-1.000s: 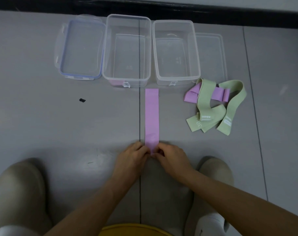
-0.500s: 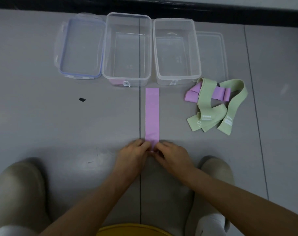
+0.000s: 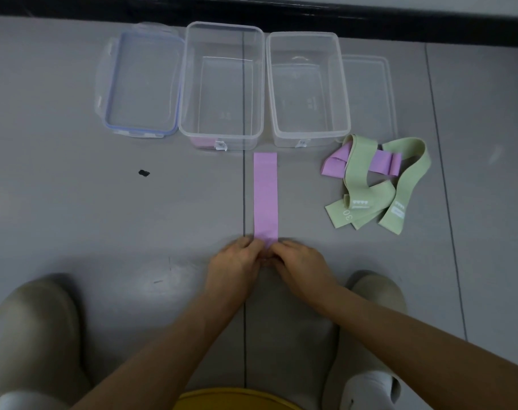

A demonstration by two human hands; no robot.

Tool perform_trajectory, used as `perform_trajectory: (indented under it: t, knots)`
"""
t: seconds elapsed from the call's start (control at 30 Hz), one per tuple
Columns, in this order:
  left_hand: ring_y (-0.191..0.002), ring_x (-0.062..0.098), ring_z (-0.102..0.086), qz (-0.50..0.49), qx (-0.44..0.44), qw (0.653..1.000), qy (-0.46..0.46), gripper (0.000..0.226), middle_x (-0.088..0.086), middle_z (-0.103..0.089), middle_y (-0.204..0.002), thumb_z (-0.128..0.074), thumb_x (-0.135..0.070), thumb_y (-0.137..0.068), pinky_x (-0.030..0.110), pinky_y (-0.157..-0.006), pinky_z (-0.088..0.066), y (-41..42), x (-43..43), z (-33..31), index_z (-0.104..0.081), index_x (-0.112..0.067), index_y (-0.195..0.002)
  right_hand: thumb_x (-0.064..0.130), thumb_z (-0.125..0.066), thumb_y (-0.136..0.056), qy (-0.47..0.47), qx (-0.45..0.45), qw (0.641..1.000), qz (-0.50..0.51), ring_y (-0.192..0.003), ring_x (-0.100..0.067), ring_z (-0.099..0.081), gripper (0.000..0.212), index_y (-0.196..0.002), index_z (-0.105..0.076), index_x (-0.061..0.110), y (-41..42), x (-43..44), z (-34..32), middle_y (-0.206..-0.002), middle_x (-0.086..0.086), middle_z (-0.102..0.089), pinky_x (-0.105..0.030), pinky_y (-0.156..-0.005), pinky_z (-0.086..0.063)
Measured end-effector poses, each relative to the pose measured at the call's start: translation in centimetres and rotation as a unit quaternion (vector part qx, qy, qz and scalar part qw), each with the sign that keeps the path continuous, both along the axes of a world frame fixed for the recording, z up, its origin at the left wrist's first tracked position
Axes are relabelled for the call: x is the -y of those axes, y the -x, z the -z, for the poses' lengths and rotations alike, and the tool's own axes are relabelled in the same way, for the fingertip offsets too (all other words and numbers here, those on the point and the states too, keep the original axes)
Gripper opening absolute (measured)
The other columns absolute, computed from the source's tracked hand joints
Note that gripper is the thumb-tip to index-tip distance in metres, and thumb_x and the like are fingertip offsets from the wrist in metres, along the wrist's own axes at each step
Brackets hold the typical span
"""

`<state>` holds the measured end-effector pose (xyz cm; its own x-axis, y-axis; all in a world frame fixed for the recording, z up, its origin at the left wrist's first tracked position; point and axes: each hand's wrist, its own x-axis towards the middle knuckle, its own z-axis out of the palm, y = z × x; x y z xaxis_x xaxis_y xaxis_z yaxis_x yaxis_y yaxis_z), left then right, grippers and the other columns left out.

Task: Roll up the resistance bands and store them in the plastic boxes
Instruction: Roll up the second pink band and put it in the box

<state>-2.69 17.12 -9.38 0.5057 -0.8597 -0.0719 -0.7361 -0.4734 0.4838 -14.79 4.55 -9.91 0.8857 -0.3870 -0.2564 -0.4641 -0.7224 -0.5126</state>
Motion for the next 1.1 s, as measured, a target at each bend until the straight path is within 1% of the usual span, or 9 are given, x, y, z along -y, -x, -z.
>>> perform_trajectory:
  t: [0.07,0.17,0.33,0.47,0.57,0.73,0.9,1.03,1.1]
  knots:
    - [-0.075,0.023,-0.060,0.007,0.001,1.000,0.010,0.016,-0.001,-0.062,-0.087,-0.052,-0.034,-0.091,0.035,-0.055,-0.048,0.3,-0.5,0.0,-0.063,-0.022,-0.087,0.036,-0.045,-0.095,-0.007,-0.003,1.000,0.004,-0.090,-0.019,-0.063,0.023,-0.102,-0.064,0.026,0.0,0.0,0.0,-0.103,0.004,-0.069,-0.038,-0.074,-0.054]
    - [-0.079,0.021,-0.060,0.034,0.019,0.999,0.018,0.013,0.000,-0.062,-0.089,-0.060,-0.032,-0.091,0.034,-0.055,-0.047,0.4,-1.3,0.2,-0.065,-0.020,-0.090,0.031,-0.054,-0.095,-0.037,0.000,0.999,0.019,-0.087,-0.017,-0.061,0.012,-0.099,-0.065,0.026,-0.2,0.1,-0.1,-0.099,0.004,-0.069,-0.035,-0.075,-0.053]
    - [-0.081,0.019,-0.059,0.050,0.035,0.998,0.030,0.011,-0.002,-0.061,-0.090,-0.073,-0.027,-0.084,0.030,-0.059,-0.044,-0.3,-1.0,-0.3,-0.064,-0.023,-0.087,0.031,-0.057,-0.094,-0.051,-0.001,0.998,0.043,-0.082,-0.016,-0.059,0.005,-0.094,-0.059,0.026,-0.3,0.0,-0.6,-0.093,0.005,-0.066,-0.035,-0.070,-0.051]
    - [-0.079,0.021,-0.060,0.049,0.028,0.998,0.040,0.008,-0.001,-0.062,-0.088,-0.072,-0.026,-0.086,0.033,-0.064,-0.049,-0.4,-1.0,0.3,-0.065,-0.021,-0.087,0.035,-0.051,-0.095,-0.017,0.001,1.000,0.008,-0.087,-0.017,-0.061,0.013,-0.102,-0.059,0.027,0.1,-0.3,-0.1,-0.101,0.004,-0.065,-0.035,-0.071,-0.053]
    - [-0.078,0.022,-0.059,0.042,0.015,0.998,0.034,0.010,-0.001,-0.060,-0.085,-0.070,-0.027,-0.086,0.037,-0.065,-0.050,-0.7,-0.7,0.7,-0.064,-0.021,-0.082,0.036,-0.058,-0.093,-0.009,-0.002,1.000,-0.003,-0.083,-0.016,-0.059,0.012,-0.097,-0.062,0.025,-0.1,0.2,-0.2,-0.097,0.004,-0.063,-0.032,-0.068,-0.051]
    - [-0.075,0.020,-0.058,0.029,0.010,0.999,0.027,0.008,-0.003,-0.060,-0.082,-0.066,-0.029,-0.084,0.035,-0.062,-0.049,-1.0,-0.2,0.6,-0.062,-0.024,-0.080,0.036,-0.059,-0.091,0.000,0.009,1.000,0.003,-0.081,-0.017,-0.059,0.011,-0.093,-0.059,0.025,-0.2,0.2,-0.2,-0.093,0.004,-0.064,-0.033,-0.066,-0.050]
    - [-0.073,0.019,-0.059,0.015,0.015,1.000,0.016,0.012,-0.004,-0.060,-0.079,-0.059,-0.033,-0.085,0.034,-0.060,-0.048,-1.1,0.1,0.5,-0.063,-0.024,-0.078,0.027,-0.062,-0.093,-0.014,0.009,0.999,0.034,-0.079,-0.016,-0.059,0.006,-0.088,-0.060,0.025,-0.5,0.4,-0.2,-0.090,0.005,-0.066,-0.030,-0.066,-0.048]
    - [-0.072,0.021,-0.058,0.016,0.027,0.999,0.042,0.015,-0.001,-0.057,-0.081,-0.063,-0.032,-0.088,0.034,-0.059,-0.048,-1.1,-0.2,0.7,-0.064,-0.021,-0.078,0.026,-0.061,-0.093,-0.041,0.007,0.998,0.050,-0.081,-0.015,-0.058,0.005,-0.088,-0.061,0.024,-0.6,0.4,-0.2,-0.091,0.005,-0.066,-0.027,-0.068,-0.045]
    - [-0.073,0.021,-0.057,0.040,0.038,0.997,0.056,0.016,0.000,-0.058,-0.083,-0.068,-0.034,-0.088,0.034,-0.059,-0.048,-1.2,-0.3,0.7,-0.065,-0.020,-0.080,0.028,-0.061,-0.093,-0.058,0.006,0.997,0.058,-0.082,-0.014,-0.058,0.006,-0.089,-0.062,0.024,-0.7,0.5,-0.3,-0.093,0.005,-0.066,-0.025,-0.069,-0.043]
